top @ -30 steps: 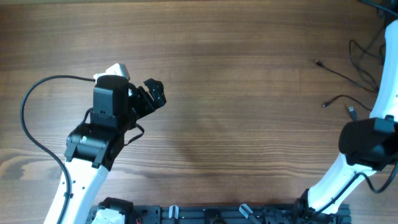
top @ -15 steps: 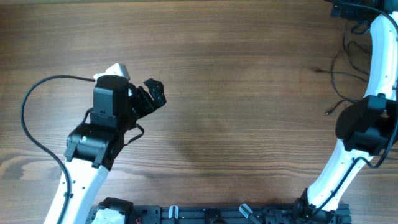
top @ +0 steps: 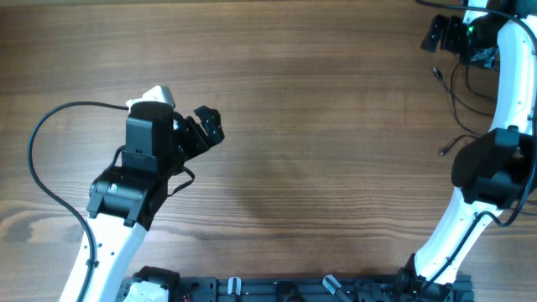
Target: Untangle cables
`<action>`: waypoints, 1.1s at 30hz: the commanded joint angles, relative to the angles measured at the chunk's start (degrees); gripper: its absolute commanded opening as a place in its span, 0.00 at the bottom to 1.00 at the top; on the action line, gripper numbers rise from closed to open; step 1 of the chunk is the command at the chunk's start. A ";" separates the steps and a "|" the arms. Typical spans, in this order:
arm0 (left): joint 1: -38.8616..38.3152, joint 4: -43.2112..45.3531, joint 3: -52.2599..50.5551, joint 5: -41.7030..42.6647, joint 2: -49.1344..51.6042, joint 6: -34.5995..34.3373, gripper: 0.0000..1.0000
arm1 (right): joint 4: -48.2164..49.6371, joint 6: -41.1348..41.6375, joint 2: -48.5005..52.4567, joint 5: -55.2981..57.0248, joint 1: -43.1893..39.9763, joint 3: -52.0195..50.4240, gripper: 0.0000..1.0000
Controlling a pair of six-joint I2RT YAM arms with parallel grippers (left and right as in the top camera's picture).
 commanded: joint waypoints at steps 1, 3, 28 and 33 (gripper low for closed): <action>0.22 0.17 0.13 -0.57 -0.35 -0.37 1.00 | -4.42 3.61 0.07 6.27 2.01 0.24 0.98; 0.22 0.17 0.13 -0.57 -0.35 -0.37 1.00 | -8.50 5.53 -0.96 9.46 3.80 0.24 0.94; 0.22 0.17 0.13 -0.57 -0.35 -0.37 1.00 | 20.74 13.92 -37.20 9.29 18.01 -56.30 1.00; 0.22 0.17 0.13 -0.57 -0.35 -0.37 1.00 | 27.36 13.90 -36.96 6.40 18.01 -61.13 1.00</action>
